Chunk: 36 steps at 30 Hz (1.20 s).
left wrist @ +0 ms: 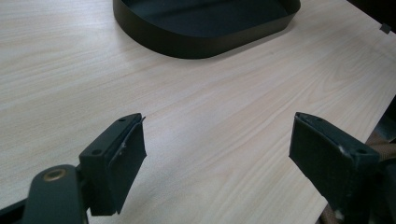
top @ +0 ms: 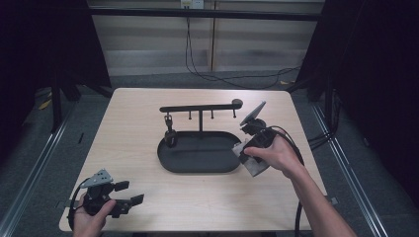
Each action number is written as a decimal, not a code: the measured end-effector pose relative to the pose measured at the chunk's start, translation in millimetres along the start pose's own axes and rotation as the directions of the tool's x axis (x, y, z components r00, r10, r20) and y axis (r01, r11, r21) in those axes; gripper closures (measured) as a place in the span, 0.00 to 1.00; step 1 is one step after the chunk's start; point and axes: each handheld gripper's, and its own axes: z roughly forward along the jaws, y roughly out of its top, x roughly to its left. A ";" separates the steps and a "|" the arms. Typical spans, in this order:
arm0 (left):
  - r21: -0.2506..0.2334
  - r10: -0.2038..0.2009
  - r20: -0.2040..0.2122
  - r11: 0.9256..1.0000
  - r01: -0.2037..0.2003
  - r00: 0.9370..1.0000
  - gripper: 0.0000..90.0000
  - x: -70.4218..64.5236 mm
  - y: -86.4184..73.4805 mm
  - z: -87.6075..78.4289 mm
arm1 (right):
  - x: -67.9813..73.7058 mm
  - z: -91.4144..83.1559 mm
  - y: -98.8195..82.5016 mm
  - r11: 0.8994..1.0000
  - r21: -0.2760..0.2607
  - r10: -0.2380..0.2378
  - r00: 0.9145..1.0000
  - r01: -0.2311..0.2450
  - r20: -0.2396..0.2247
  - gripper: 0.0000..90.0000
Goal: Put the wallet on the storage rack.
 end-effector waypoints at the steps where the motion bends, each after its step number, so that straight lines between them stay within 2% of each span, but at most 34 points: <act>1: 0.001 0.000 0.000 1.000 0.000 1.000 0.20 0.0 0.0 0.1 | -0.3 0.1 1.1 1.000 -0.004 0.003 1.000 -0.003 -0.001 0.38; 9: 0.000 -0.002 0.000 1.000 0.002 1.000 0.20 0.1 -0.1 0.2 | -8.7 4.9 10.3 0.997 -0.053 0.053 0.997 -0.056 -0.060 0.38; 10: 0.001 -0.002 -0.001 1.000 0.002 1.000 0.20 0.0 -0.1 0.4 | -11.4 5.9 12.0 0.994 -0.067 0.077 0.994 -0.082 -0.073 0.38; 11: 0.001 -0.002 -0.001 1.000 0.002 1.000 0.20 0.0 -0.1 0.4 | -11.4 5.9 12.0 0.994 -0.067 0.077 0.994 -0.082 -0.073 0.38; 13: -0.001 -0.004 -0.001 1.000 0.004 1.000 0.20 0.0 -0.1 0.1 | -16.0 7.7 14.1 0.990 -0.091 0.100 0.989 -0.110 -0.105 0.38; 17: -0.001 -0.005 -0.001 1.000 0.005 1.000 0.20 0.1 -0.1 0.0 | -19.9 11.4 15.6 0.984 -0.119 0.119 0.984 -0.135 -0.132 0.38; 23: 0.003 -0.005 -0.002 1.000 0.005 1.000 0.20 0.6 -0.1 0.2 | -27.7 26.4 19.4 0.967 -0.161 0.165 0.967 -0.198 -0.194 0.38; 27: 0.005 -0.005 0.000 1.000 0.005 1.000 0.20 0.6 -0.1 0.6 | -30.0 31.9 21.4 0.962 -0.173 0.172 0.961 -0.211 -0.215 0.38; 31: 0.001 -0.006 -0.002 1.000 0.006 1.000 0.20 0.4 0.1 0.2 | -32.6 38.4 23.7 0.953 -0.192 0.187 0.952 -0.236 -0.244 0.38; 33: 0.001 -0.007 -0.002 1.000 0.007 1.000 0.20 0.5 0.0 0.2 | -33.0 39.6 24.2 0.952 -0.194 0.189 0.952 -0.238 -0.242 0.38; 36: 0.000 -0.005 -0.002 1.000 0.005 1.000 0.20 0.5 0.1 0.2 | -35.3 43.6 25.8 0.946 -0.205 0.194 0.946 -0.250 -0.258 0.38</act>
